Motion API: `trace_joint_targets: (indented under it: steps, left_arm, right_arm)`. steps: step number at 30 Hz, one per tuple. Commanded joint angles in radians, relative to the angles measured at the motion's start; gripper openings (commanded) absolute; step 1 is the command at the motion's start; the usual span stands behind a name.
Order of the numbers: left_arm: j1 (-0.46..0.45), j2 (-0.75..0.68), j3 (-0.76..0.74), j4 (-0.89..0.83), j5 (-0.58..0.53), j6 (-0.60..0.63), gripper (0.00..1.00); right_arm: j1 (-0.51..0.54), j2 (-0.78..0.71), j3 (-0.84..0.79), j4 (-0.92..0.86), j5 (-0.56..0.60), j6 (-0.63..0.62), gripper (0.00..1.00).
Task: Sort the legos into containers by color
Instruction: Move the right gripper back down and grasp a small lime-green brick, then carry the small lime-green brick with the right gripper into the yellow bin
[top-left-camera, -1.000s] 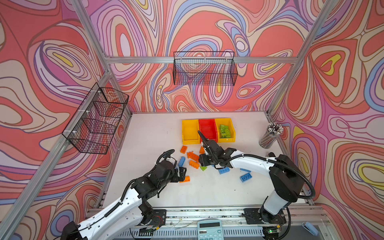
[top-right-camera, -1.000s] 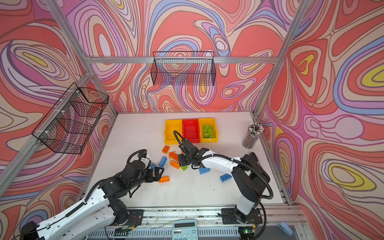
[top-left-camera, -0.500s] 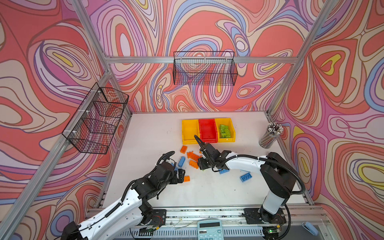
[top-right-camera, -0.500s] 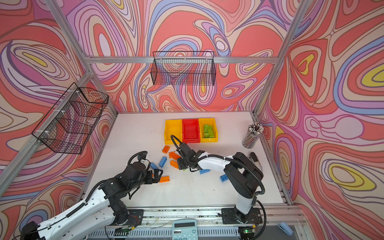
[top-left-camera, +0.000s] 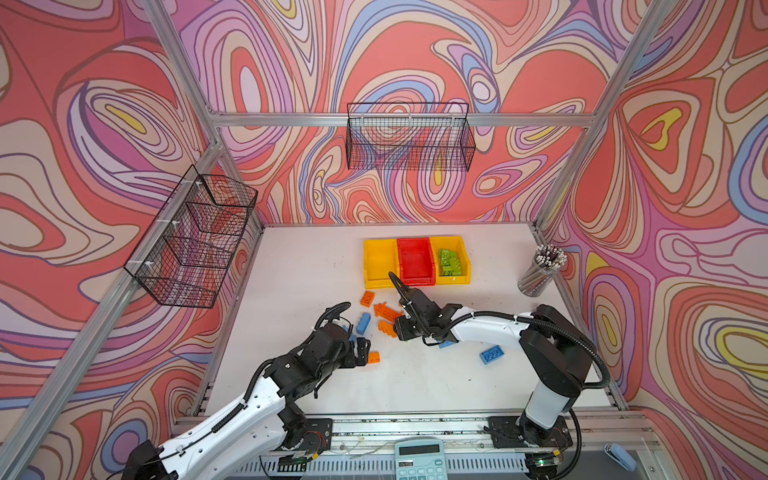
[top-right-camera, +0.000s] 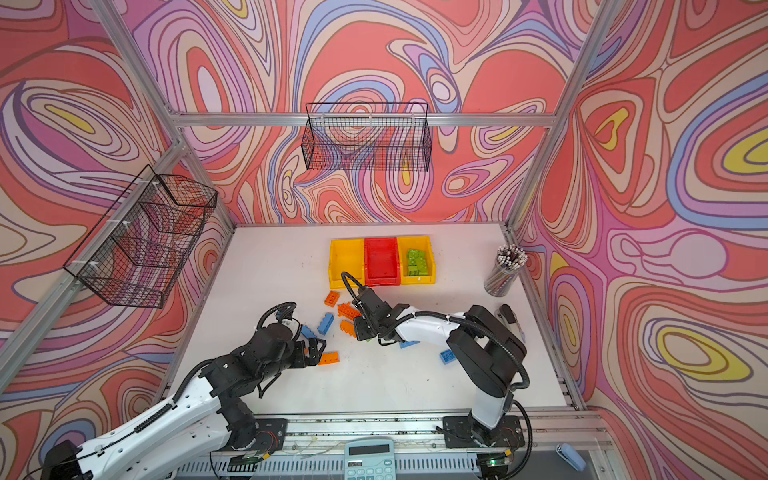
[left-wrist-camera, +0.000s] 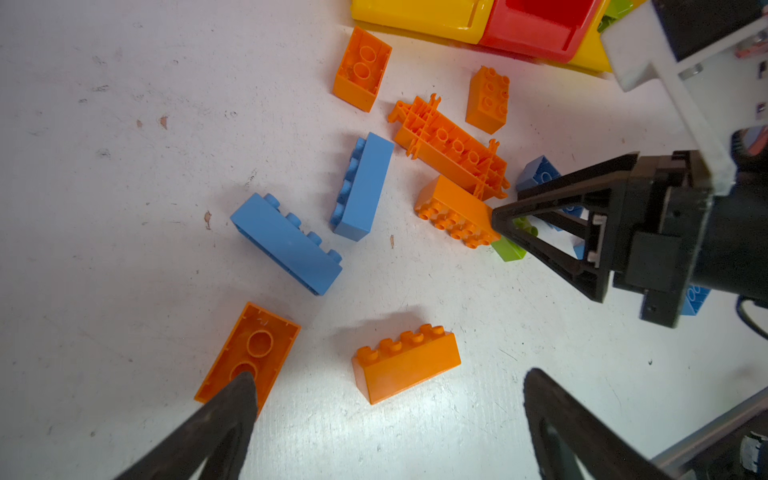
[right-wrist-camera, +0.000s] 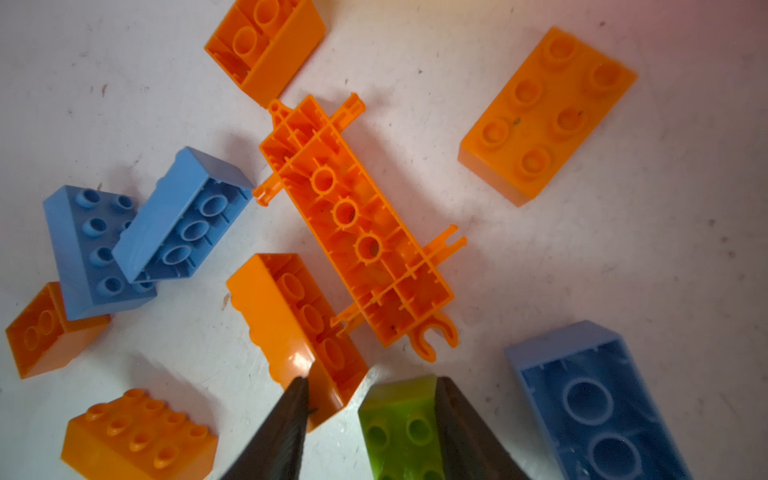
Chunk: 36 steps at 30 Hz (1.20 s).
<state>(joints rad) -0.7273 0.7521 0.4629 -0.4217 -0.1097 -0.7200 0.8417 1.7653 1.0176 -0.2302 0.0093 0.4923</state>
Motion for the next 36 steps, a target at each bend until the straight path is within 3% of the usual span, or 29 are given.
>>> trace_joint_targets:
  steps: [1, 23, 36]
  left_arm:
    - [-0.003, -0.011, -0.006, -0.004, -0.022, -0.018, 1.00]
    - [-0.003, -0.024, -0.015, -0.010, -0.027, -0.032, 1.00]
    - [-0.003, -0.001, -0.018, 0.014, -0.030, -0.019, 1.00]
  right_arm:
    - [0.009, -0.040, -0.034, -0.071, 0.039, 0.004, 0.52]
    - [0.008, -0.011, -0.039, -0.060, 0.021, -0.021, 0.52]
    - [0.009, 0.045, -0.011, -0.074, 0.026, -0.029, 0.44]
